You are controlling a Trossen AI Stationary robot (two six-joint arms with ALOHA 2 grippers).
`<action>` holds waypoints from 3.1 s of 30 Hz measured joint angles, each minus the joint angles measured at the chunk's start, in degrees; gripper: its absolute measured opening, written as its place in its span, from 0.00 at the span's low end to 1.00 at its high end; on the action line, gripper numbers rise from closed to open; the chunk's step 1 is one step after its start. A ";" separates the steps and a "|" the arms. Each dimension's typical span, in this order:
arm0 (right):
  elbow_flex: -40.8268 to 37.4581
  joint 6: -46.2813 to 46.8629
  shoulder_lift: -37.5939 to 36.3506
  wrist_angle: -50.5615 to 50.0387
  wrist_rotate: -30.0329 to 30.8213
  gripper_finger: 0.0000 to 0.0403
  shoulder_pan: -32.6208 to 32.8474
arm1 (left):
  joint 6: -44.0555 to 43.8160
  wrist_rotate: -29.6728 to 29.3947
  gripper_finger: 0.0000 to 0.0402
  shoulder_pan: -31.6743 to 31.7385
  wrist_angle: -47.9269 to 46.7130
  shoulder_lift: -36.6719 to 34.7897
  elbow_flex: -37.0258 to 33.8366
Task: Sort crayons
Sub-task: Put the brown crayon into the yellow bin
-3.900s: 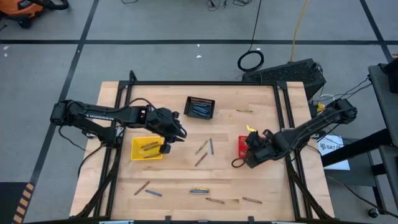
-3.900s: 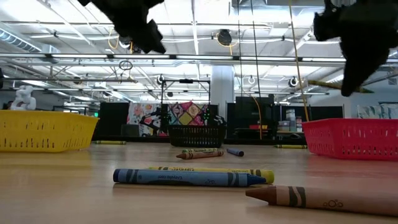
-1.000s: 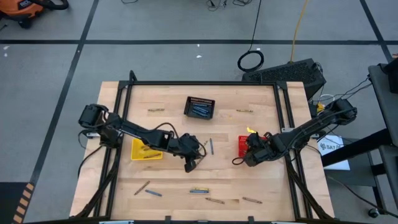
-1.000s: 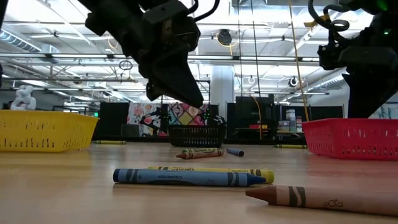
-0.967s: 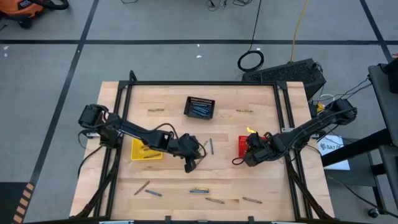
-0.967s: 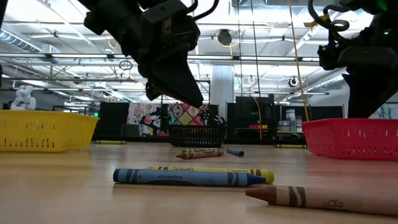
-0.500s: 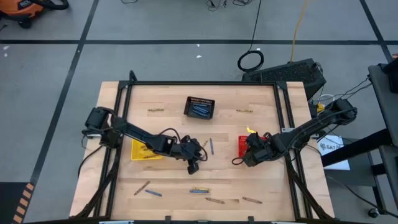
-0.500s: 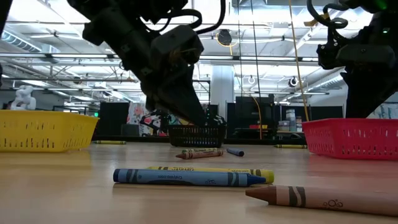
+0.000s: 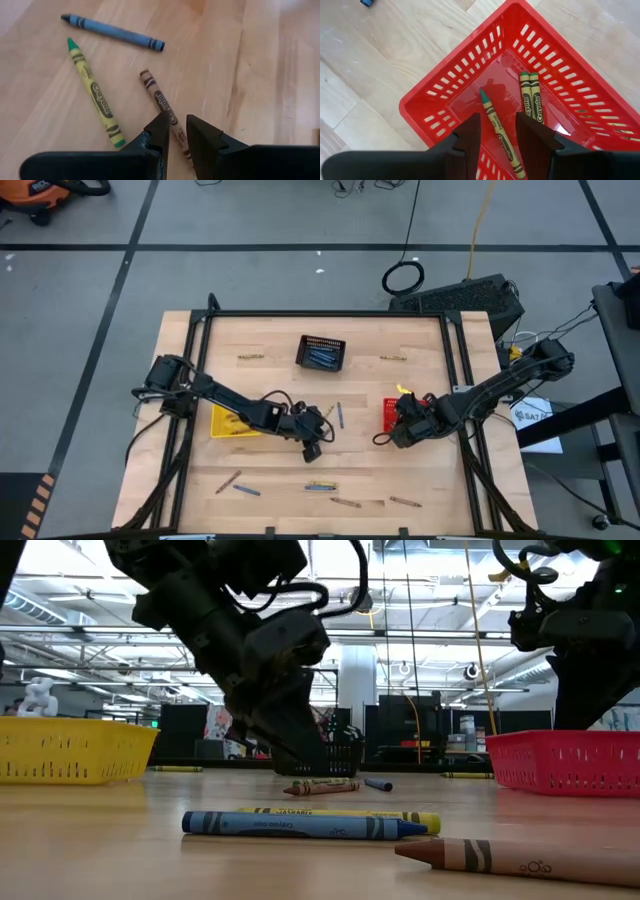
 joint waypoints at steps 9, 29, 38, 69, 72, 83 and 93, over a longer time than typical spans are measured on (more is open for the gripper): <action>0.00 0.00 0.00 0.17 -0.02 0.27 0.00 | -0.61 0.19 0.17 0.00 0.82 2.65 0.02; 0.00 -1.36 0.00 0.15 -0.04 0.27 0.00 | -1.21 0.47 0.02 -1.66 -1.14 3.72 0.15; 0.00 -1.49 0.00 0.13 -0.04 0.27 0.00 | 3.04 5.79 0.00 -1.89 -4.29 -0.41 -0.27; 0.02 -1.39 0.04 1.62 2.88 0.27 0.00 | 12.27 8.13 0.00 -2.88 -41.34 -22.87 -0.87; 0.02 -1.36 0.04 1.66 2.95 0.27 0.00 | 11.88 12.07 0.00 -2.96 -40.70 -22.81 -0.87; 0.02 -1.05 0.04 1.70 2.82 0.27 0.00 | 8.82 20.76 0.00 -5.78 -38.05 -22.84 -0.83; 0.02 2.01 0.04 1.88 4.37 0.27 0.00 | 15.31 22.54 0.00 -10.30 -30.75 -22.84 -0.81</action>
